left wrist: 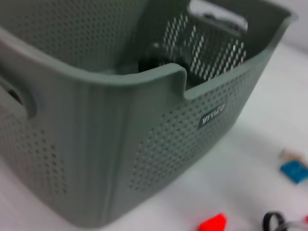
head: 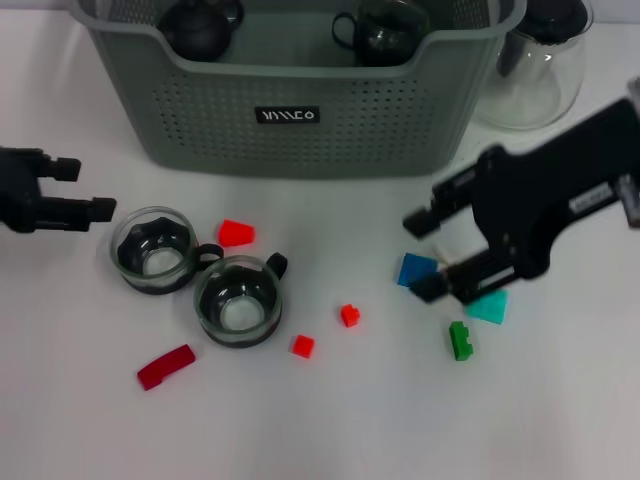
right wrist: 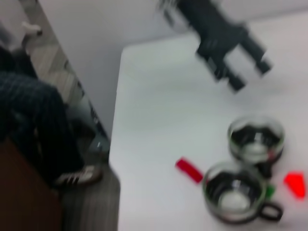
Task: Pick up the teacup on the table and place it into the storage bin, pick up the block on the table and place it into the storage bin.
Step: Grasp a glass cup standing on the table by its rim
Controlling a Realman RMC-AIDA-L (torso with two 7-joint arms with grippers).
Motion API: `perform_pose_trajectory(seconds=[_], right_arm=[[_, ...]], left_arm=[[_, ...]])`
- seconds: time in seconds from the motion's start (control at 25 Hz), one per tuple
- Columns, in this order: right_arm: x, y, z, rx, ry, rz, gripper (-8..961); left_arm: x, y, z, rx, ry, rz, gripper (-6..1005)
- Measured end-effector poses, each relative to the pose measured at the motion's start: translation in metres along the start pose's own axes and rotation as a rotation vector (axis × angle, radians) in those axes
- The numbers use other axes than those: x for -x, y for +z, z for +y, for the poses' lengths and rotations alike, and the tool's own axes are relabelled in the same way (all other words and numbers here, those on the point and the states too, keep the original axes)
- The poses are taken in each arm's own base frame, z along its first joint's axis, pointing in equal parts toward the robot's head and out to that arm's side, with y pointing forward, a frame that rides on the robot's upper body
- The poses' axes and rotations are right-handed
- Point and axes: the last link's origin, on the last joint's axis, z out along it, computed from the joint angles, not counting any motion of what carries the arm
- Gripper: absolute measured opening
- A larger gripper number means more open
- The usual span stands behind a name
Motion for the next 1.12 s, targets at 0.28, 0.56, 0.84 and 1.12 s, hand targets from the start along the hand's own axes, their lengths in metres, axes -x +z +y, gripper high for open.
perform_pose_trajectory(seconds=[0.28, 0.56, 0.84, 1.12], right_arm=[[-0.005, 0.017, -0.009, 0.025, 0.044, 0.057, 683], [-0.008, 0.027, -0.016, 0.028, 0.052, 0.062, 683], [-0.009, 0.027, -0.019, 0.02, 0.044, 0.059, 683], [-0.012, 0.029, -0.021, 0.02, 0.048, 0.053, 683]], left_arm=[[-0.036, 0.032, 0.004, -0.086, 0.023, -0.269, 694], [-0.047, 0.061, 0.013, -0.143, 0.034, -0.406, 693], [-0.049, 0.081, 0.019, -0.157, 0.053, -0.461, 692], [-0.043, 0.096, 0.019, -0.172, 0.048, -0.494, 690]])
